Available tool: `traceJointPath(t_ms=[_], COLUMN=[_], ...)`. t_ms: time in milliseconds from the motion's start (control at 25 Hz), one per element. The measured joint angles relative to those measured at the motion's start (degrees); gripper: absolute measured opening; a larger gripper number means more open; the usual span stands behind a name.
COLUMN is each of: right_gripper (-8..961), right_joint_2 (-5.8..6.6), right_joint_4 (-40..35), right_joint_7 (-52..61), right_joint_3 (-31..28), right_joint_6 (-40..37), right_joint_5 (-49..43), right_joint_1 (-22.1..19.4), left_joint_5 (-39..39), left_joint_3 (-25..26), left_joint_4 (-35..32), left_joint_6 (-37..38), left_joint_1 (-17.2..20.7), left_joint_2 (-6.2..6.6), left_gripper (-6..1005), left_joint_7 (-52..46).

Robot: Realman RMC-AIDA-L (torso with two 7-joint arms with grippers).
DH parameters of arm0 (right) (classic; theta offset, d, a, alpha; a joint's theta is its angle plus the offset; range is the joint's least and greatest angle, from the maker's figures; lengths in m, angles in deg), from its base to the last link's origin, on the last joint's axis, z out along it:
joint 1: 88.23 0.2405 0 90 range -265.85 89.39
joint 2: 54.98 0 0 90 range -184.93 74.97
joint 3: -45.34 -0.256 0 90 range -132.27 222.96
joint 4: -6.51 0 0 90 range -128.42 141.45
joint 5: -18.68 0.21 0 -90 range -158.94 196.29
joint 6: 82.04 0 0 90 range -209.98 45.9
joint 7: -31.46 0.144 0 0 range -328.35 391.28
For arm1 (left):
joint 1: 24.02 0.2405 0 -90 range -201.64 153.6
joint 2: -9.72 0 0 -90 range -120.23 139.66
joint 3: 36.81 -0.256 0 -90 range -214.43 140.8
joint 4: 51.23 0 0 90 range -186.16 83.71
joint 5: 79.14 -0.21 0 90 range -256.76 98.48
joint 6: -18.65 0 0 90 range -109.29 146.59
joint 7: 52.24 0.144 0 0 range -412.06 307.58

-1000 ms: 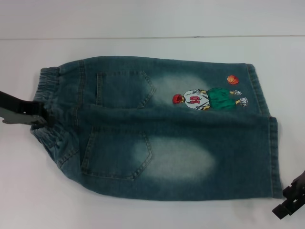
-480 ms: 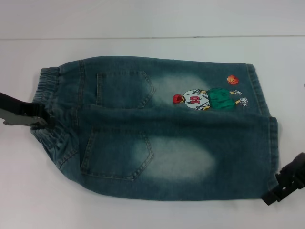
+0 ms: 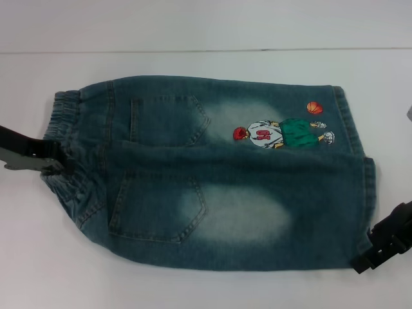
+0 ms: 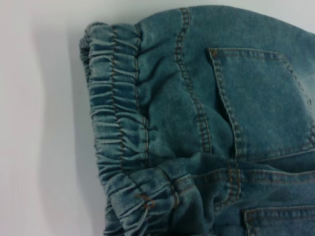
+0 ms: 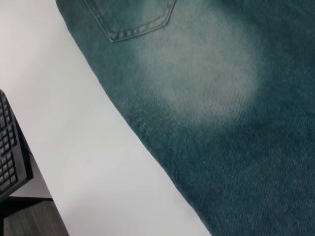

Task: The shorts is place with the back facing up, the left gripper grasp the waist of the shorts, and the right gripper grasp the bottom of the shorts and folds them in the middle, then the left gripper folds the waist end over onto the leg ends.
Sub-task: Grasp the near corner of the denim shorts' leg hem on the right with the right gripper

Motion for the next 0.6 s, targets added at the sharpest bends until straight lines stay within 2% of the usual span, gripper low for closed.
traceJointPath(t_ms=[240, 440, 600], right_gripper=[757, 496, 353], right_joint_2=[-0.07, -0.09, -0.10], right_joint_4=[0.03, 0.03, 0.35], right_joint_7=[-0.76, -0.78, -0.86], right_joint_3=[0.05, 0.05, 0.05], right_joint_6=[0.03, 0.72, 1.07], right_joint_5=[0.19, 0.11, 0.12], right_joint_1=[-0.22, -0.46, -0.52], left_joint_5=[0.00, 0.00, 0.00], left_joint_3=[0.00, 0.00, 0.00], left_joint_4=[0.00, 0.00, 0.00], left_joint_6=[-0.02, 0.11, 0.11], left_joint_1=[0.07, 0.10, 0.10], left_joint_2=[0.00, 0.00, 0.00], left_gripper=[27, 27, 27], left_joint_7=[0.01, 0.01, 0.01])
